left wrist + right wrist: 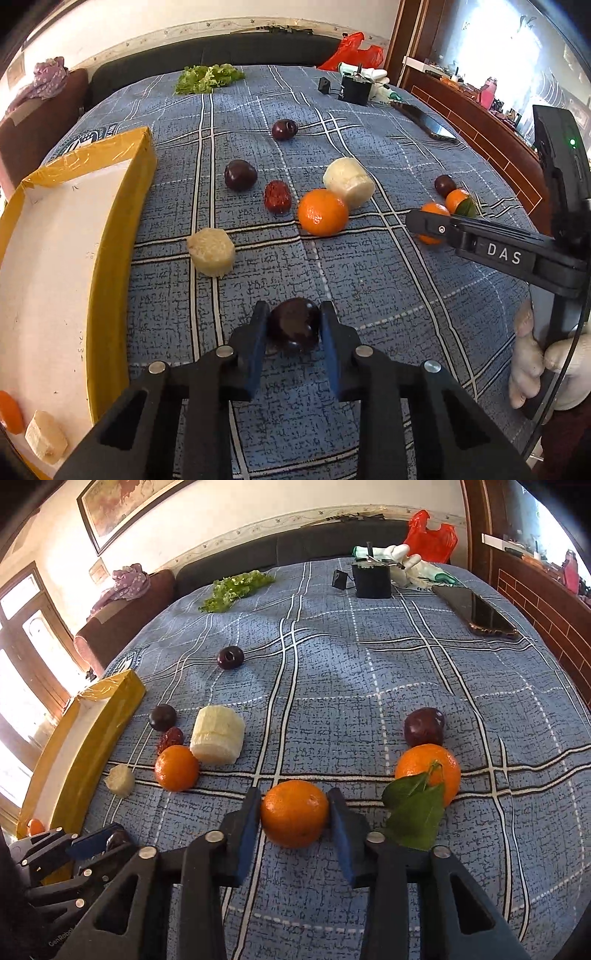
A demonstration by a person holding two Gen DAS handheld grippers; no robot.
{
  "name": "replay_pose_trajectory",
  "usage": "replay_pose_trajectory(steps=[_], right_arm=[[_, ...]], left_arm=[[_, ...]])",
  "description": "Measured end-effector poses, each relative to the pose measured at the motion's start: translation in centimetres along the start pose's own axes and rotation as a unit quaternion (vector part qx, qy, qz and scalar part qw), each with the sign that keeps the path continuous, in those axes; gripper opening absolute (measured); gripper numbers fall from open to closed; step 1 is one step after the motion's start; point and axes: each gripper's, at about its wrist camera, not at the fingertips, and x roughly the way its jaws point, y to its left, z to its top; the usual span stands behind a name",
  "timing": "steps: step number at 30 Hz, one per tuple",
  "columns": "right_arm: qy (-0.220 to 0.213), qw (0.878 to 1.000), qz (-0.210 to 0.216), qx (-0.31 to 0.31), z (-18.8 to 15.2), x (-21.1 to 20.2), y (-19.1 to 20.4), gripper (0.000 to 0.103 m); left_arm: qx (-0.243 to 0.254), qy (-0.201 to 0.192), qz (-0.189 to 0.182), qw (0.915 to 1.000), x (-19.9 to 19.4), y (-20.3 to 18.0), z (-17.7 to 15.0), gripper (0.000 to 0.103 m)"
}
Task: Organize fruits
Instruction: 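Grasp the dark plum with the left tool while the right tool grasps a mandarin orange, then carry plum and orange into the tray and open both tools to release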
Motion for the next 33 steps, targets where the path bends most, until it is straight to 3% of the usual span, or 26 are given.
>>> replay_pose_trajectory(steps=[6, 15, 33], right_arm=[[-0.001, 1.0, 0.024, 0.018, -0.4, -0.9, -0.3, 0.038], [-0.02, 0.999, 0.047, -0.011, -1.2, -3.7, 2.8, 0.038], [-0.025, 0.994, 0.069, -0.08, -3.6, -6.7, 9.4, 0.039]], left_arm=[[-0.016, -0.013, 0.0, 0.9998, -1.1, 0.2, -0.4, 0.026], [-0.063, -0.056, -0.014, 0.9964, -5.4, 2.2, -1.2, 0.026], [-0.126, -0.1, 0.035, 0.9863, -11.1, 6.9, -4.1, 0.026]])
